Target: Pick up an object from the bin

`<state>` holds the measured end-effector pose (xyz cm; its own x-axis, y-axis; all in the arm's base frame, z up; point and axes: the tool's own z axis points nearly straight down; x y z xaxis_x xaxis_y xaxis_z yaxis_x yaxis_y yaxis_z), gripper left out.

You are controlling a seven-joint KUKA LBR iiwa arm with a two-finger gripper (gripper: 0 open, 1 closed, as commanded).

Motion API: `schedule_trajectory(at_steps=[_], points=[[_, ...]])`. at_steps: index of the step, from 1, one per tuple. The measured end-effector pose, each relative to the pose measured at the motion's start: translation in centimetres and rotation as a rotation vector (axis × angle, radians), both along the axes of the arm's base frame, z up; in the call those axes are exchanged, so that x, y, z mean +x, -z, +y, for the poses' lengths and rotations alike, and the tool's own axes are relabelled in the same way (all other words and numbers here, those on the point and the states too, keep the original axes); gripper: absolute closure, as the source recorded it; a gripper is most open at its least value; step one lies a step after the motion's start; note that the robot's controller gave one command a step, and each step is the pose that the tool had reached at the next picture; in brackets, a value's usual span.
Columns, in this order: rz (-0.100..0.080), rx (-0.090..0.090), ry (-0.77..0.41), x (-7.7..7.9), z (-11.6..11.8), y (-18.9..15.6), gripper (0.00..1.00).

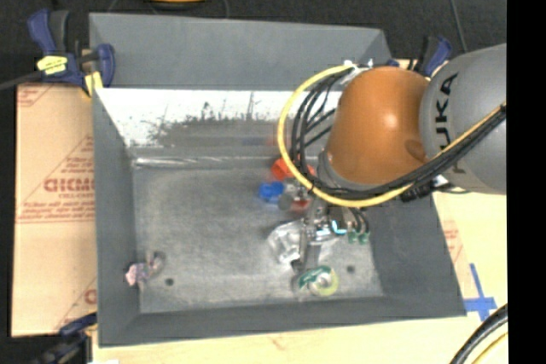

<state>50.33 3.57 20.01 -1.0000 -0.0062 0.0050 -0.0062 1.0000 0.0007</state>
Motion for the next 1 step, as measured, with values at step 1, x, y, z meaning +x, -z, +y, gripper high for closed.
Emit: schedule_trajectory(at_steps=[1], points=[[-0.005,-0.002,-0.114,4.60,-8.12,13.25,0.00]])
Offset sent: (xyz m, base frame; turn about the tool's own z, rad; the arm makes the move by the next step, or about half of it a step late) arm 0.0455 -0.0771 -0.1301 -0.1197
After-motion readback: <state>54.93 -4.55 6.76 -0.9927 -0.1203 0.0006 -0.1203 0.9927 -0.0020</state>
